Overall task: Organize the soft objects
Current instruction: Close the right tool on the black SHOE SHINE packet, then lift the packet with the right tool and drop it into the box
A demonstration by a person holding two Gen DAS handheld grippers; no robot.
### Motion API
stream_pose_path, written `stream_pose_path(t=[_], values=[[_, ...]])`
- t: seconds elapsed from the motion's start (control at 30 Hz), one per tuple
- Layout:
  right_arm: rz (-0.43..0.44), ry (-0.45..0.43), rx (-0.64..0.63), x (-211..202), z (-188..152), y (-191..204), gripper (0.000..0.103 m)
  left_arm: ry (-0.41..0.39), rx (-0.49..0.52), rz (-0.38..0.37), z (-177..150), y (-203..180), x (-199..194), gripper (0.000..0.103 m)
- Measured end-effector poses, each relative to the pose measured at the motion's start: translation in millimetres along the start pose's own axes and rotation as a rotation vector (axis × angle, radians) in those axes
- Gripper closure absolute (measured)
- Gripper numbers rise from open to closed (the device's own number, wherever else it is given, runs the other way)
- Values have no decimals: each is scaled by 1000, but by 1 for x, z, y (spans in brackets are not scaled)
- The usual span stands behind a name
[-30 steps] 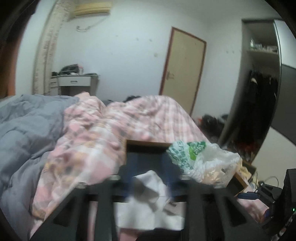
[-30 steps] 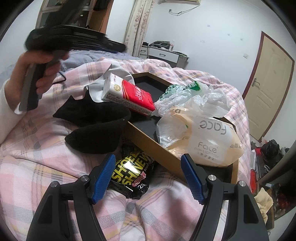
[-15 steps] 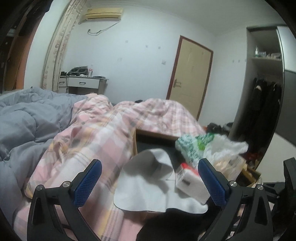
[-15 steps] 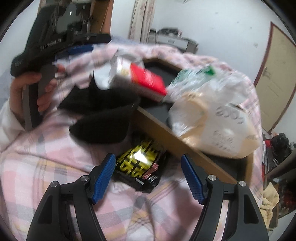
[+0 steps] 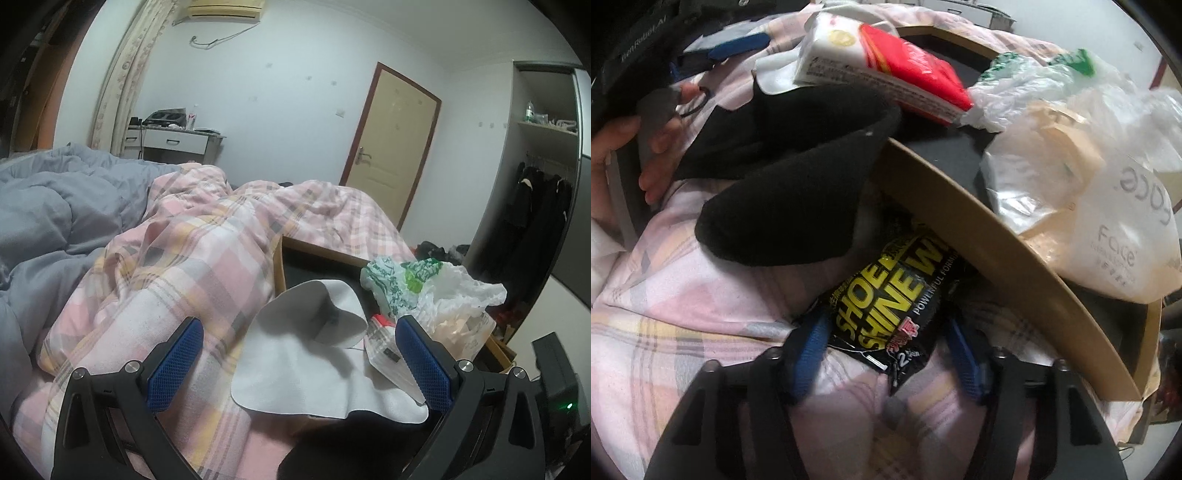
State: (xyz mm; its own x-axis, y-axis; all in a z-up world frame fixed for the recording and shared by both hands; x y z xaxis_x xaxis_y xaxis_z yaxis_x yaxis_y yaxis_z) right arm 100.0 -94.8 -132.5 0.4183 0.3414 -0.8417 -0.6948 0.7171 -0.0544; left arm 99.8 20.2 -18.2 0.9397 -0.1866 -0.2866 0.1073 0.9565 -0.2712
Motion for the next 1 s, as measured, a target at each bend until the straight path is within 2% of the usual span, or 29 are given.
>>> stream_pose_path(t=[0.13, 0.33, 0.63, 0.73, 0.8, 0.9, 1.0], values=[[15, -59, 40, -13, -6, -8, 68, 2, 6, 2, 0, 0, 1, 0], [98, -187, 89, -42, -12, -19, 76, 1, 6, 3, -1, 0, 1, 0], [244, -338, 108, -86, -16, -22, 79, 2, 6, 3, -1, 0, 2, 0], [306, -439, 120, -101, -13, -15, 80, 1, 6, 2, -1, -1, 2, 0], [336, -517, 138, -128, -18, -14, 80, 1, 5, 2, -1, 0, 2, 0], [323, -607, 181, -146, -4, -14, 80, 1, 6, 2, -1, 0, 2, 0], [249, -654, 222, -156, 7, -29, 80, 1, 6, 2, -1, 0, 2, 0]])
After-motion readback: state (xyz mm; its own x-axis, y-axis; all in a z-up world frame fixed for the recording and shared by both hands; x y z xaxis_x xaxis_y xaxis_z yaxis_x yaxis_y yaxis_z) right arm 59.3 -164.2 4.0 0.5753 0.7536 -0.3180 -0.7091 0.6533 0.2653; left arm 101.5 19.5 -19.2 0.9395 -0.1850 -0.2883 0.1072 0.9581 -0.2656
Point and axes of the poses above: each gripper's, at about its wrist camera, not at the fingertips, and x roughly the way its jaws point, y to its left, z to its top, the point moved 7 cm from there along x, roughly the way its jaws point, and after that the axes turned 6 degrees about -y, right-handed, at the moved point
